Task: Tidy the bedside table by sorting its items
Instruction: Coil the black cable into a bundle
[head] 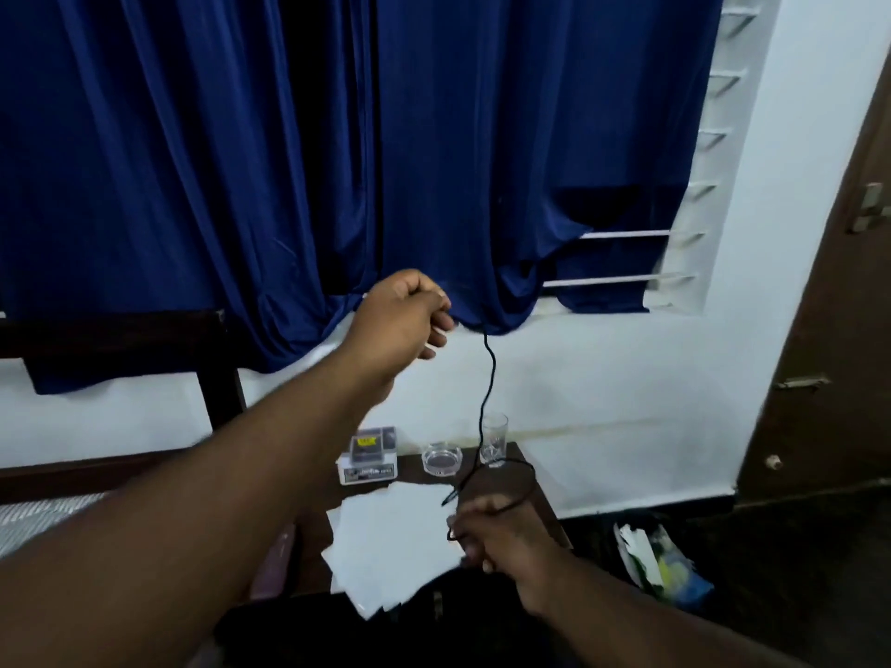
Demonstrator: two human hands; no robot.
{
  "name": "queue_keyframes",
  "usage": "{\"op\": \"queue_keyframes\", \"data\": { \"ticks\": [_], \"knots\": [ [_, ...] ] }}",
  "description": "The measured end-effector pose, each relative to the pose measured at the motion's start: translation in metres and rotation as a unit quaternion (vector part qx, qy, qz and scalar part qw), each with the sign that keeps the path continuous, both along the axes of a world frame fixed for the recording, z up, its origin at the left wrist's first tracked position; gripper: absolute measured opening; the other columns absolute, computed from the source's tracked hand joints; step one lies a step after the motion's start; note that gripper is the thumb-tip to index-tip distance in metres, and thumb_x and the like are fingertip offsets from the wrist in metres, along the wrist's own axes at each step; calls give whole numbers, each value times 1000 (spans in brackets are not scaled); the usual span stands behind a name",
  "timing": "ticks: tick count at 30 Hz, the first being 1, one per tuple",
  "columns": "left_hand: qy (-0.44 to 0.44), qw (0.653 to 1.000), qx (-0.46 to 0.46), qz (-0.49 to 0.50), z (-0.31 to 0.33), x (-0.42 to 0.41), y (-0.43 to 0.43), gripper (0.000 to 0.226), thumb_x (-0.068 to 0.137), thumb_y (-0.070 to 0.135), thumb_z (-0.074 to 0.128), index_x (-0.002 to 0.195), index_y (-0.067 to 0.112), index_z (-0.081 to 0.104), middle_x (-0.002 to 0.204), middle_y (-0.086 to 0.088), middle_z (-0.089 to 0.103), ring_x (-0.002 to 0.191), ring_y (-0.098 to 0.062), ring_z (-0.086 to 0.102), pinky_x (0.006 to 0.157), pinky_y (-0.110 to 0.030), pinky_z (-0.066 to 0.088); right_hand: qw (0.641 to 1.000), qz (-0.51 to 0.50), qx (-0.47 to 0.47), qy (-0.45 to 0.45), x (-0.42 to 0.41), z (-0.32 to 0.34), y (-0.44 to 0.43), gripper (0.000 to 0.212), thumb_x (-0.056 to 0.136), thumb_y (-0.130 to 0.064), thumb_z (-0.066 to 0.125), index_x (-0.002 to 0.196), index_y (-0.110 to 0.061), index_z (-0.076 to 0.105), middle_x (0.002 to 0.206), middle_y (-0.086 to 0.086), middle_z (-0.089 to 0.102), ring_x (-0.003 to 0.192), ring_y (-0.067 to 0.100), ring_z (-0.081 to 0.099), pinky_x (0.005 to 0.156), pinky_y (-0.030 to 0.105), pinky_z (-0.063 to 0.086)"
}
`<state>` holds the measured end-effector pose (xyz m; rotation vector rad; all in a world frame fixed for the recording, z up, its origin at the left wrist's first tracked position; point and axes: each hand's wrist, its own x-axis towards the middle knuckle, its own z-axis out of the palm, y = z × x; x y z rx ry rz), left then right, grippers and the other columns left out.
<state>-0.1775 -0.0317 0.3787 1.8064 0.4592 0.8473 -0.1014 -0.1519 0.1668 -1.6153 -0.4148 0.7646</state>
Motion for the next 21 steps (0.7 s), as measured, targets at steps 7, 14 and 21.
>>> {"op": "queue_keyframes", "data": {
  "ticks": [7,14,21],
  "knots": [
    [-12,1000,8,1,19,4,-7,16,100,11,48,91,12,62,73,-6,67,59,-17,59,53,-28,48,999,-43,-17,-23,24,10,-16,26,74,-18,87,84,-15,63,69,5,67,50,10,53,44,20,33],
    [-15,1000,19,-8,40,3,-13,16,99,14,49,92,13,63,75,-5,68,66,-18,61,55,-28,51,989,-105,8,-103,38,49,-20,33,70,-18,88,94,-8,68,70,5,65,53,13,52,48,21,38],
    [-15,999,43,-24,58,1,-23,18,99,15,50,94,14,67,73,-2,71,66,-17,64,58,-28,53,890,-255,155,-346,38,146,-12,13,88,-25,66,97,-21,57,88,-1,64,74,11,59,68,23,47]
  ]
}}
